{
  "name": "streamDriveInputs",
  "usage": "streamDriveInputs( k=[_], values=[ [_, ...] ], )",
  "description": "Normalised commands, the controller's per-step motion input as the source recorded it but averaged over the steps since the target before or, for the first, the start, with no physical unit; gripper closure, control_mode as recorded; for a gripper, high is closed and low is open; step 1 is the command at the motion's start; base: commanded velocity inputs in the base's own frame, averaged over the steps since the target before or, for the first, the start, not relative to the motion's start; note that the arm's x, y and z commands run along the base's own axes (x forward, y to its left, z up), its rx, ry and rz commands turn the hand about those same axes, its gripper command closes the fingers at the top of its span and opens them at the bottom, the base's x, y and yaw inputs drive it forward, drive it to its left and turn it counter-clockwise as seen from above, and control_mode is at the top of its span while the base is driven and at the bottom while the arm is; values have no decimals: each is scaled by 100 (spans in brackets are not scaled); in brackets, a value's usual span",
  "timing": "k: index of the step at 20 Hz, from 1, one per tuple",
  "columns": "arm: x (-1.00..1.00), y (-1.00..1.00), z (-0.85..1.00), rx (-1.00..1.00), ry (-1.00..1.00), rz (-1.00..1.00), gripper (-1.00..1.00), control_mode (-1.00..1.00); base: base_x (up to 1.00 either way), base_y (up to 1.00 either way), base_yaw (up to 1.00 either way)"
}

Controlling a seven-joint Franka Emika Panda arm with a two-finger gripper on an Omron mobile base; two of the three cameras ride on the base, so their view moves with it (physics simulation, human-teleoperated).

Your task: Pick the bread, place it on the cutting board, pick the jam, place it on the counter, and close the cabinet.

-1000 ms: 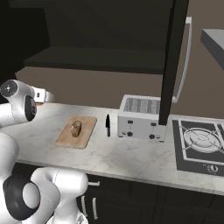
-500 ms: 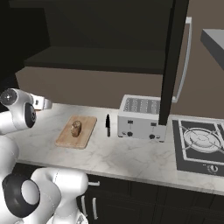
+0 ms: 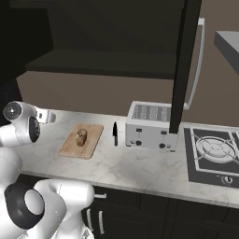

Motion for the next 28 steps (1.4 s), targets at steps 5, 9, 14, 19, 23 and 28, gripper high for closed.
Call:
streamDriveInputs(
  k=[5, 9, 14, 19, 23, 28],
  values=[
    [2, 7, -11, 1, 0, 0, 100, -100, 0, 0, 0],
    [5, 10, -9, 0, 1, 0, 100, -100, 0, 0, 0],
    [14, 10, -4, 0, 2, 0, 100, -100, 0, 0, 0],
    [12, 8, -8, -1, 3, 0, 100, -100, 0, 0, 0],
    [11, 6, -15, -3, 3, 0, 100, -100, 0, 0, 0],
    [8, 2, -16, -3, 3, 0, 100, -100, 0, 0, 0]
  ],
)
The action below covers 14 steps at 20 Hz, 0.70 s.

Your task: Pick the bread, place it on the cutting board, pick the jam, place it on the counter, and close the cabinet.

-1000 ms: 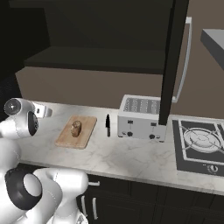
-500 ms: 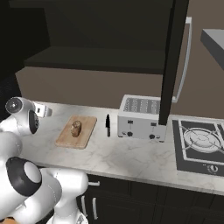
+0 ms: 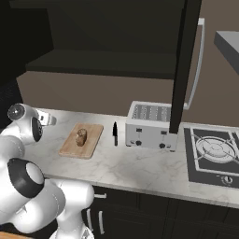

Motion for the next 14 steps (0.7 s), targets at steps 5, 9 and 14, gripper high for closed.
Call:
streamDriveInputs(
  k=[5, 9, 14],
  values=[
    [3, 0, -16, -2, 5, 0, 100, -100, 0, 0, 0],
    [2, 0, -18, -2, 7, 0, 100, -100, 0, 0, 0],
    [9, 0, -23, -3, 1, 0, 100, -100, 0, 0, 0]
  ],
)
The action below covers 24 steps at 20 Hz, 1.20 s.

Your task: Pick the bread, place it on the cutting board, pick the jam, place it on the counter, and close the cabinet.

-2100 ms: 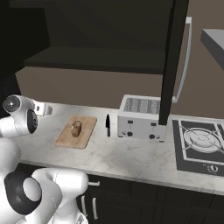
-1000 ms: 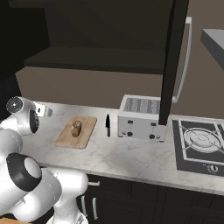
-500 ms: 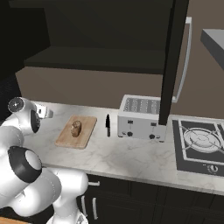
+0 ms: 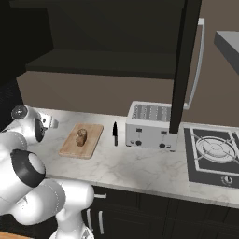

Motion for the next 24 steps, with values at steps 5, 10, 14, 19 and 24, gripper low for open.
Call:
streamDriveInputs(
  k=[5, 10, 14, 19, 24],
  values=[
    [15, 0, -30, -4, 0, 0, 100, -100, 0, 0, 0],
    [18, 0, -23, -2, 0, 0, 100, -100, 0, 0, 0],
    [14, 0, -18, 0, 0, 0, 100, -100, 0, 0, 0],
    [10, 0, -20, 0, 0, 0, 100, -100, 0, 0, 0],
    [7, 0, -17, 0, 0, 0, 100, -100, 0, 0, 0]
  ],
)
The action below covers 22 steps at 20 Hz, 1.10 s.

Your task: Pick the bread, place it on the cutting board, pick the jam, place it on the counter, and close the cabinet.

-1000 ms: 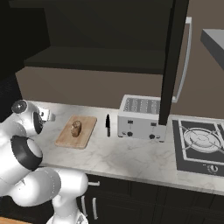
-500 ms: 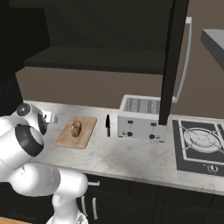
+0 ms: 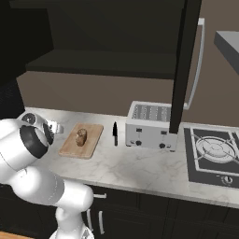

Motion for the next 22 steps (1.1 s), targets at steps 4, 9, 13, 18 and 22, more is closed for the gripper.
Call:
streamDriveInputs(
  k=[4, 9, 13, 18, 22],
  values=[
    [5, 0, -12, 0, 0, 0, 100, -100, 0, 0, 0],
    [0, 0, -7, 0, 0, 0, 100, -100, 0, 0, 0],
    [0, 0, -11, 0, 0, 0, 100, -100, 0, 0, 0],
    [0, 0, -8, 0, 0, 0, 100, -100, 0, 0, 0],
    [0, 0, -7, 0, 0, 0, 100, -100, 0, 0, 0]
  ],
)
